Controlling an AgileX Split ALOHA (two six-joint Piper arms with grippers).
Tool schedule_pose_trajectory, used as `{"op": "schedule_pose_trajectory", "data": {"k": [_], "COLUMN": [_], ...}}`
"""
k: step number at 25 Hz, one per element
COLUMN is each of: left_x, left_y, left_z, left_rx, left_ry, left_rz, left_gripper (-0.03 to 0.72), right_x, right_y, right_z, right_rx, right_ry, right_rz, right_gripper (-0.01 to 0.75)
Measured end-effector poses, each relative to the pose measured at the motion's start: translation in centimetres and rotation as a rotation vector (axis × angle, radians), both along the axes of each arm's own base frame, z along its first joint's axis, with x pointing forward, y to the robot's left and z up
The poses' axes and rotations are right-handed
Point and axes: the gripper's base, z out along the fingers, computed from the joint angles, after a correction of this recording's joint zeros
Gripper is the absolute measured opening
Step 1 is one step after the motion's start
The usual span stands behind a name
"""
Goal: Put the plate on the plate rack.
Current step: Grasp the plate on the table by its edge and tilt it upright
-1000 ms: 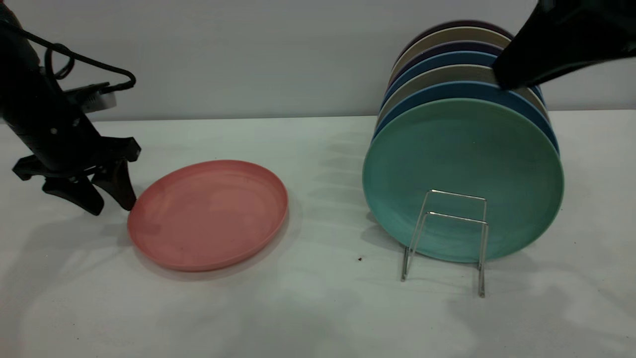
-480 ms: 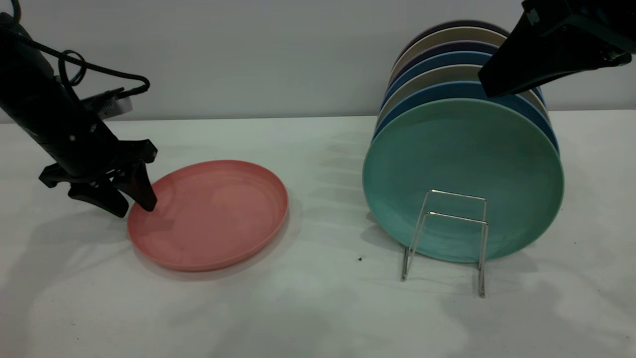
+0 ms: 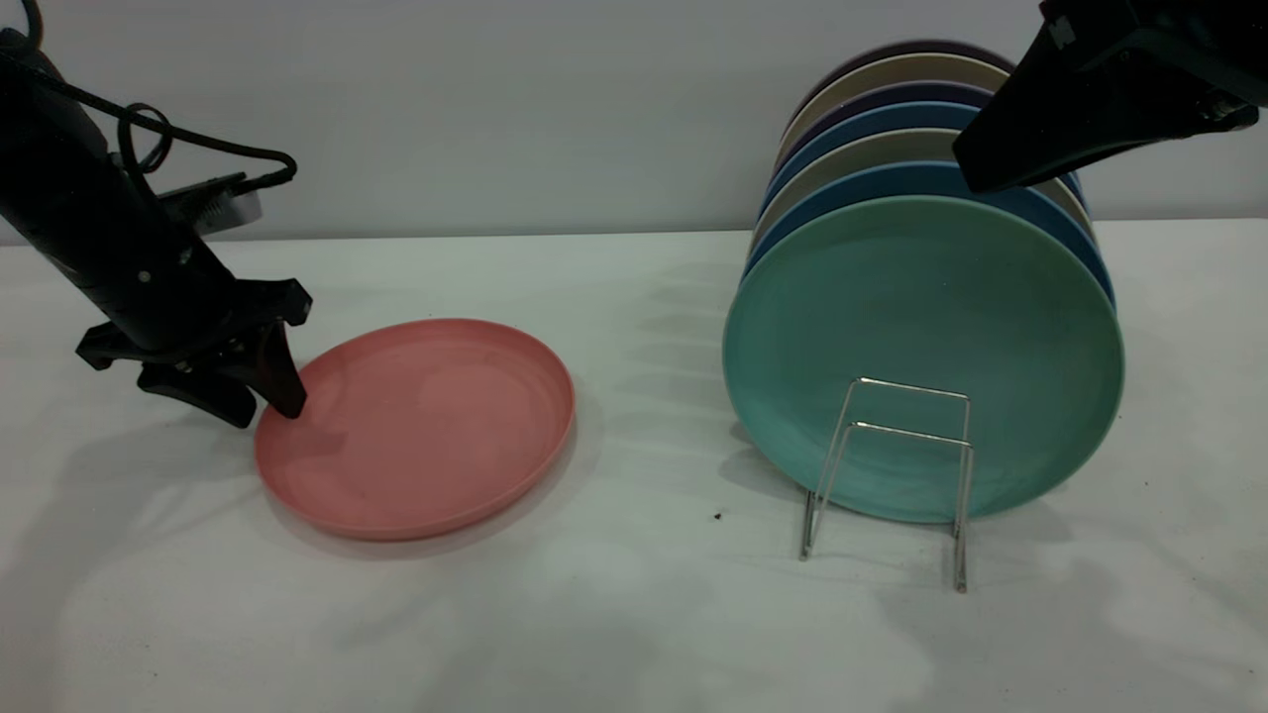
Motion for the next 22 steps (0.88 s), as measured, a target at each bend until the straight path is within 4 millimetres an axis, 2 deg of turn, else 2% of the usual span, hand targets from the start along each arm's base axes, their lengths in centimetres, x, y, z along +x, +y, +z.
{"op": "schedule_pose_trajectory", "data": {"k": [8, 22], "left_x": [0.2, 0.1], "left_y": [0.1, 0.1], "left_z": [-0.1, -2.1], "left_rx": [0.008, 0.005], "left_ry": [-0.018, 0.016], "left_rz": [-0.001, 0.0], "left_gripper": [0.367, 0.358], "right_x": [0.0, 0.1], "right_y": [0.0, 0.0], "right_z": [0.0, 0.0], "right_rx": [-0.002, -0.007], "right_ry": [-0.004, -0.013], "right_rz": [-0.001, 0.005], "right_gripper": [0.25, 0.25]}}
